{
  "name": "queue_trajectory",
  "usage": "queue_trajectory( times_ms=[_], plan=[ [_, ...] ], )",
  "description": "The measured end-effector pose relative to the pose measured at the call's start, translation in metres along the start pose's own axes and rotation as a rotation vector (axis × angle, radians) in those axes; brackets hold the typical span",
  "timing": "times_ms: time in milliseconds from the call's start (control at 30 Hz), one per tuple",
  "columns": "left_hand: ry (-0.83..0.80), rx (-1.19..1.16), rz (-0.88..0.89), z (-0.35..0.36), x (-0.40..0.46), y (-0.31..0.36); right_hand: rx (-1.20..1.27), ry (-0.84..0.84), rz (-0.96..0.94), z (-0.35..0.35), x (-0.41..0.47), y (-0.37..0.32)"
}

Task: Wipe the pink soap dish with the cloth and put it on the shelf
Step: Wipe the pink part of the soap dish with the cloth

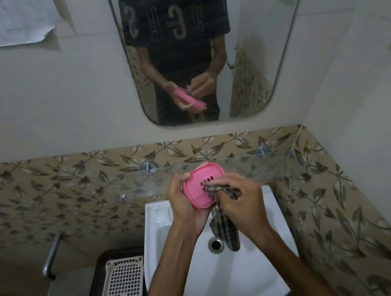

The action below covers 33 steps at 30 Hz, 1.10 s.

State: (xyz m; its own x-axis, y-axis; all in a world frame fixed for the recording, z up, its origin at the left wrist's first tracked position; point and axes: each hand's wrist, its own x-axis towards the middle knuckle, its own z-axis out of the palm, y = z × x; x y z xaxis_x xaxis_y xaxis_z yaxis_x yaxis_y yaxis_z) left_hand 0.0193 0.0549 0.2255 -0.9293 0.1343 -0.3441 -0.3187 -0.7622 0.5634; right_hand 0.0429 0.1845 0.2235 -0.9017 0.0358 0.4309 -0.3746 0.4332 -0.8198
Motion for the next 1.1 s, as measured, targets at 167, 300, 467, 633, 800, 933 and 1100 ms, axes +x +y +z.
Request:
queue_trajectory(
  times_ms=[167, 300, 467, 633, 800, 933, 1100],
  plan=[
    [-0.002, 0.017, 0.002, 0.000, 0.000, 0.000, 0.033, -0.079, -0.089, 0.007, -0.014, -0.009],
    [-0.020, 0.014, -0.003, 0.000, 0.001, -0.002, 0.031, -0.061, -0.019, -0.007, -0.008, 0.003],
    [0.014, 0.042, 0.030, 0.003, 0.002, -0.002, 0.005, -0.079, -0.180, 0.007, -0.010, -0.015],
    [-0.007, 0.012, 0.096, 0.007, 0.004, 0.014, 0.029, 0.010, -0.195, 0.019, -0.002, -0.024],
    [-0.010, -0.079, 0.057, 0.010, -0.001, 0.004, 0.028, 0.119, -0.162, 0.031, 0.006, -0.036],
    [0.000, -0.094, 0.178, 0.009, -0.001, -0.001, -0.043, 0.138, -0.116, 0.031, 0.023, -0.040],
    [-0.038, 0.029, 0.212, -0.001, -0.002, 0.004, -0.082, 0.215, 0.077, 0.009, 0.042, -0.018]
  ],
)
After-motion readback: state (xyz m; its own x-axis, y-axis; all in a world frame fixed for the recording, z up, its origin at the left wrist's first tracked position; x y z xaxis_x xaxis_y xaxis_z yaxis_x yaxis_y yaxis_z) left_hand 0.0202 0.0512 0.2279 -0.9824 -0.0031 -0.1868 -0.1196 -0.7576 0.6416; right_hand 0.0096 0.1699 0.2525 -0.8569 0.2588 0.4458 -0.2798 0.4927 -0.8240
